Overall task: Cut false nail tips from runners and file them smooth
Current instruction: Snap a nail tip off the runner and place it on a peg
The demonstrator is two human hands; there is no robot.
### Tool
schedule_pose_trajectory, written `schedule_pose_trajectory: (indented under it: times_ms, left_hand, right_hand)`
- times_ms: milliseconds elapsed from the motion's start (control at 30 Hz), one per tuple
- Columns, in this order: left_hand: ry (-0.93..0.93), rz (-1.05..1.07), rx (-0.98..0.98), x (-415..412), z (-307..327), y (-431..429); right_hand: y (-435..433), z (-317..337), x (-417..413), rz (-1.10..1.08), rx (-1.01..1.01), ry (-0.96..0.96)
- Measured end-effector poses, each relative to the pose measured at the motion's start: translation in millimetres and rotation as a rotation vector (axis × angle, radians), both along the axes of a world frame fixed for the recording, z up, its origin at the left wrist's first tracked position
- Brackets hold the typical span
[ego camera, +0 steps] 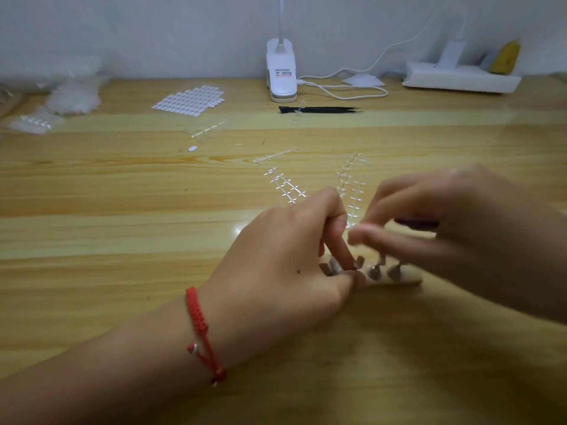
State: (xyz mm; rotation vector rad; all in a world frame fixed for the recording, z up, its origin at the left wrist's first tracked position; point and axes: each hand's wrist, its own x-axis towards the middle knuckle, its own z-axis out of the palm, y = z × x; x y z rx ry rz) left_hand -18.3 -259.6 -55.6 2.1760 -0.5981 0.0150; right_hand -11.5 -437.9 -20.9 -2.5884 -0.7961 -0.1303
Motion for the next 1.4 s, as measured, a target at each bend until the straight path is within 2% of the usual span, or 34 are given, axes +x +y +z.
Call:
schedule_pose_trajectory:
  times_ms: [133, 167, 233, 300, 400, 533, 633, 900, 967, 1133, 1400]
  left_hand:
    - [0.022, -0.045, 0.033, -1.0, 6.8, 1.1]
    - [0.053, -0.018, -0.016, 1.0, 10.0, 2.6]
    - [0.161, 0.022, -0.209, 8.6, 17.2, 5.3]
    - [0.258, -0.006, -0.367, 14.1, 22.5, 6.8]
    - [0.331, -0.028, -0.456, 16.1, 21.4, 6.2]
    - [0.402, -0.029, -0.458, 20.8, 15.3, 8.6]
    - [0.409, -0.051, -0.472, 21.9, 13.9, 9.5]
    - [0.350, -0.070, -0.479, 19.5, 17.8, 6.1]
    - [0.309, 0.012, -0.472, 24.2, 16.0, 9.8]
    - [0.266, 0.146, -0.463, 33.1, 10.1, 15.0]
    - [0.250, 0.139, -0.445, 35.3, 8.3, 15.2]
  right_hand:
    - [-7.4, -9.1, 19.1, -0.176, 0.709, 0.206]
    - [-8.7, -11.6, 19.2, -0.200, 0.807, 0.207]
    - [-8.1, -14.1, 14.2, -0.176, 0.866, 0.132]
    - [-4.6, -13.5, 7.8, -0.107, 0.742, -0.036]
    - [0.1, -14.1, 3.6, -0.038, 0.506, -0.252]
    - [-3.2, -19.1, 5.8, -0.013, 0.450, -0.320]
    - [-6.2, -20.9, 7.3, 0.019, 0.453, -0.299]
    - [-4.6, -16.3, 5.2, 0.035, 0.606, -0.087]
    - [-6.5, -12.0, 1.8, 0.050, 0.545, -0.061]
    - [-4.1, -10.4, -7.7, 0.157, 0.200, -0.053]
    - [-5.0, -4.4, -10.4, 0.139, 0.125, -0.022]
